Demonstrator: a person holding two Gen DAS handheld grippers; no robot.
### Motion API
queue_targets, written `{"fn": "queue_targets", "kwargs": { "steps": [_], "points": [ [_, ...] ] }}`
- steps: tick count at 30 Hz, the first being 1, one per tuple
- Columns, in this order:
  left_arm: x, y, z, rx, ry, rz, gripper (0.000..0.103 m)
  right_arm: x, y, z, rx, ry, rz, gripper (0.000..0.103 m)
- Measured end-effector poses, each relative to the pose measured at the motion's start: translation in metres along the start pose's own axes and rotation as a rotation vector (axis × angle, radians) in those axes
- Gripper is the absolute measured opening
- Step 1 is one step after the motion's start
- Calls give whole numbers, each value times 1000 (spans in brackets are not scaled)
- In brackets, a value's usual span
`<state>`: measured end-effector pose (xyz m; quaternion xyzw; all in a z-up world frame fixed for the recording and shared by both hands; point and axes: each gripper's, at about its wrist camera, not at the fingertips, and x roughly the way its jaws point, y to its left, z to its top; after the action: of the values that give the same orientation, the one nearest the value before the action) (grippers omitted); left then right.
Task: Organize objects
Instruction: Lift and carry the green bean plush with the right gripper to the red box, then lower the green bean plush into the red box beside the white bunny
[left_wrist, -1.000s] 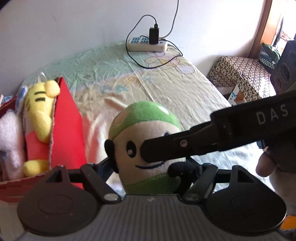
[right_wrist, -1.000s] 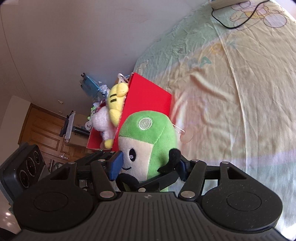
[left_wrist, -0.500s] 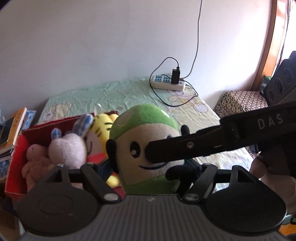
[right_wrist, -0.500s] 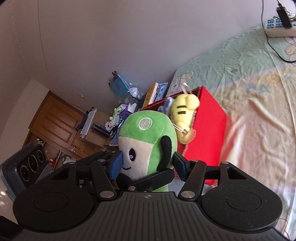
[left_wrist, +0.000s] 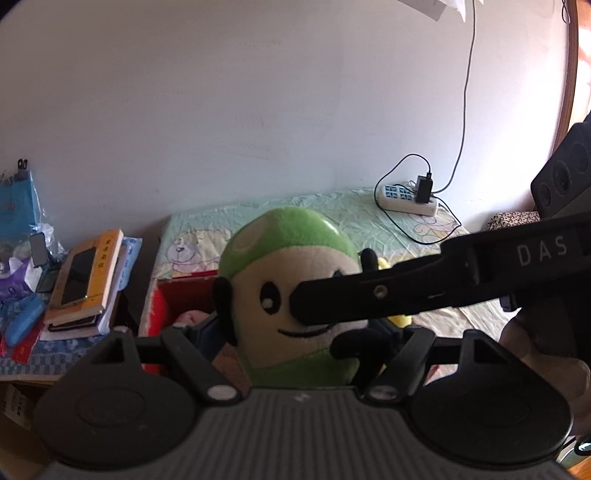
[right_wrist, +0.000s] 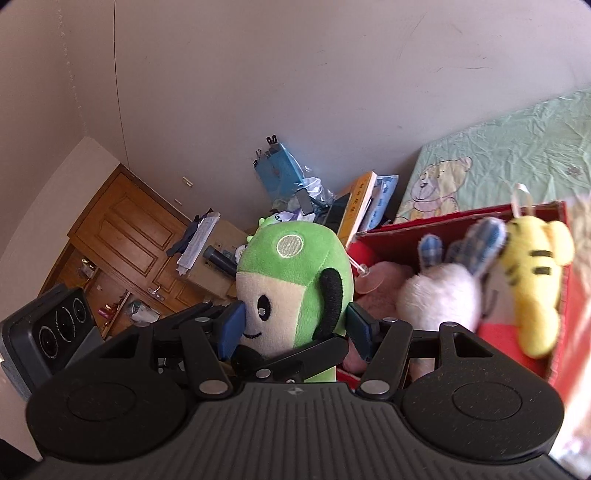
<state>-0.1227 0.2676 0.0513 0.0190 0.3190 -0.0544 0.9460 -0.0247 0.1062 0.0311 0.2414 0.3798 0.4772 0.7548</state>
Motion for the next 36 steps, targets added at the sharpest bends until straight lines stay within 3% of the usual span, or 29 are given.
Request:
{"fn": "queue_targets", "kwargs": {
  "steps": [5, 12, 15, 21, 29, 31, 36],
  "points": [
    [16, 35, 0, 3, 1, 6, 76, 34, -2, 9, -10, -1, -28, 62],
    [56, 65, -12, -23, 73, -29, 76, 69, -18, 7, 23, 39, -124, 62],
    [73, 68, -21, -23, 113, -44, 76, 79, -23, 5, 22, 61, -183, 62],
    [95, 73, -31, -16, 164, -50, 77, 98, -11, 0, -95, 89, -297, 62],
    [98, 83, -40, -34, 199, -45, 77, 116, 3, -7, -170, 121, -387, 66],
    [99, 84, -42, -30, 200, -38, 82, 119, 4, -8, -197, 101, -430, 65],
    [100, 84, -44, -33, 196, -36, 84, 109, -2, -5, -160, 63, -411, 61]
  ]
}}
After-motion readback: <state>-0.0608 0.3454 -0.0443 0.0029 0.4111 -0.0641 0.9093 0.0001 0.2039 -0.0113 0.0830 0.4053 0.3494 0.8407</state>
